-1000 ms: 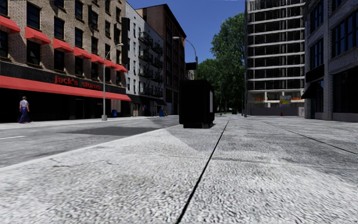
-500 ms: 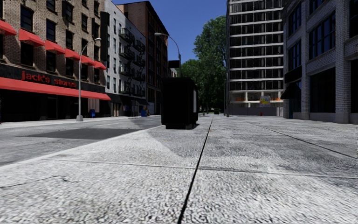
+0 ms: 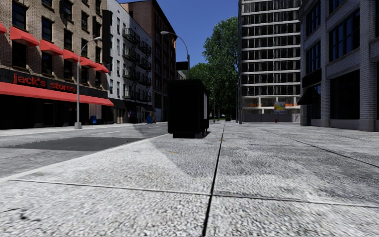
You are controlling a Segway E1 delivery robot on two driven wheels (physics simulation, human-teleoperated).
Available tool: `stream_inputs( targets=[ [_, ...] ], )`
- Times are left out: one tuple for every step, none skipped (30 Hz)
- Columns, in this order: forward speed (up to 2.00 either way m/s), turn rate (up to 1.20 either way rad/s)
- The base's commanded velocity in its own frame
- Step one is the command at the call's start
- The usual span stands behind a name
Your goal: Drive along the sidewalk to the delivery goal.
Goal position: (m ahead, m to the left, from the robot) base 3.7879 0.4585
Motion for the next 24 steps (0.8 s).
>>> stream_inputs(
  targets=[
    [1.14, 0.0],
    [1.15, 0.0],
    [1.16, 0.03],
    [1.16, 0.03],
    [1.16, 0.04],
    [1.17, 0.05],
    [1.17, 0.0],
    [1.17, 0.0],
    [1.17, 0.0],
    [1.17, 0.0],
    [1.4, 0.0],
    [1.4, 0.0],
    [1.41, 0.0],
    [1.41, 0.0],
    [1.39, 0.0],
    [1.39, 0.0],
    [1.39, 0.0],
    [1.39, 0.11],
    [1.38, 0.18],
    [1.38, 0.21],
    [1.38, 0.22],
    [1.38, 0.22],
    [1.38, 0.22],
    [1.38, 0.22]
  ],
)
